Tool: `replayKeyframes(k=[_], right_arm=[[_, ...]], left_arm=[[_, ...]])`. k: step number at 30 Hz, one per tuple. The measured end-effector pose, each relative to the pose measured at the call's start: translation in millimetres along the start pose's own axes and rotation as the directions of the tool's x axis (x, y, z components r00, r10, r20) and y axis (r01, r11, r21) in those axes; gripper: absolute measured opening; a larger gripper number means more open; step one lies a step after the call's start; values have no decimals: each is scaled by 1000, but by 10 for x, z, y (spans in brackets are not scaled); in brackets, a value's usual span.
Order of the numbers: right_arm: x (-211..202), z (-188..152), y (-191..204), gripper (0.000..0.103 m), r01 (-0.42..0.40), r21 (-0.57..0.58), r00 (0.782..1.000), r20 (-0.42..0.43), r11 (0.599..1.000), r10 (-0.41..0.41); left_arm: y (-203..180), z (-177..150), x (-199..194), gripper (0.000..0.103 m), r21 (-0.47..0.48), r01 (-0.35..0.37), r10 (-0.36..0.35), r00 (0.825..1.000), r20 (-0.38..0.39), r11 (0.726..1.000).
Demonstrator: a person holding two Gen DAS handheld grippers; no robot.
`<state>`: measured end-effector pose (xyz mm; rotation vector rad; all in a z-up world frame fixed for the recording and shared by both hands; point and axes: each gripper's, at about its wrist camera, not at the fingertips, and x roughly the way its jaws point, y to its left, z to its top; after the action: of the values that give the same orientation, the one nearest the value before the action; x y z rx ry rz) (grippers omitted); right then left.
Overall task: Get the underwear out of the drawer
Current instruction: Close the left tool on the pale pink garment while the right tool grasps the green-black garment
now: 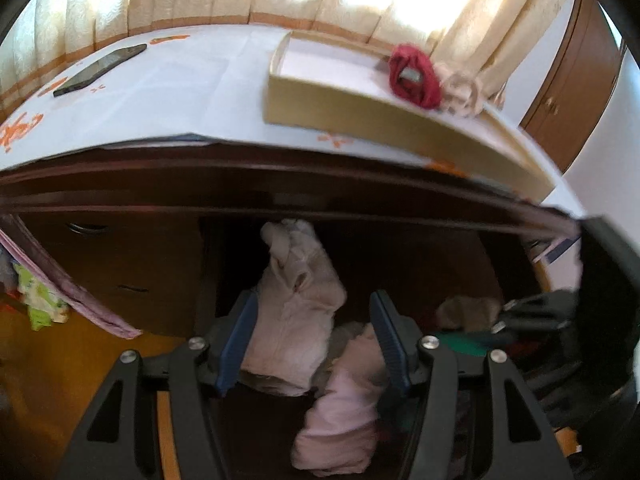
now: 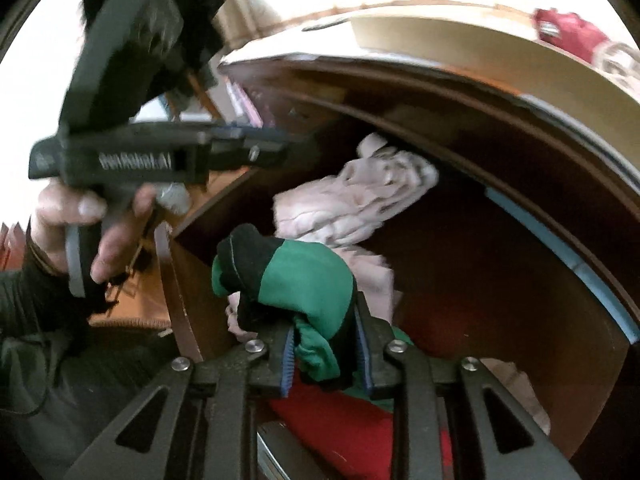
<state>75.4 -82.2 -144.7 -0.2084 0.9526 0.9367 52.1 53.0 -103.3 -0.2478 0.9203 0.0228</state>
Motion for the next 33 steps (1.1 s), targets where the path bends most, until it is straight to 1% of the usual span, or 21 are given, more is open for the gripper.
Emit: replayKeyframes(k=[4, 8, 12, 17, 21, 25, 33], right_arm=[[-142, -59, -141, 26, 70, 58, 997, 40, 996, -72], [-170, -46, -299, 26, 136, 100, 990, 34, 986, -140], [-129, -74, -358, 26, 153, 117, 987, 28, 981, -158], [-153, -95, -406, 26, 141, 137, 989, 34, 980, -147], [-141, -113, -485, 26, 84, 176, 995, 32, 981, -91], [-115, -117, -457, 27, 85, 166, 996, 21, 982, -89], [-4, -108, -391, 27, 98, 131, 995, -19, 987, -96]], left_arm=[[-107, 7, 90, 58, 66, -48, 50, 998, -24, 997], [-223, 34, 210, 58, 138, -92, 100, 994, -54, 986], [-280, 41, 335, 58, 189, -108, 128, 987, -95, 976], [-308, 32, 493, 57, 238, -117, 156, 975, -155, 964], [-341, 15, 578, 57, 279, -126, 182, 966, -185, 952], [-343, -11, 665, 57, 305, -136, 206, 956, -211, 943], [-280, 46, 777, 55, 303, -153, 230, 945, -234, 940]])
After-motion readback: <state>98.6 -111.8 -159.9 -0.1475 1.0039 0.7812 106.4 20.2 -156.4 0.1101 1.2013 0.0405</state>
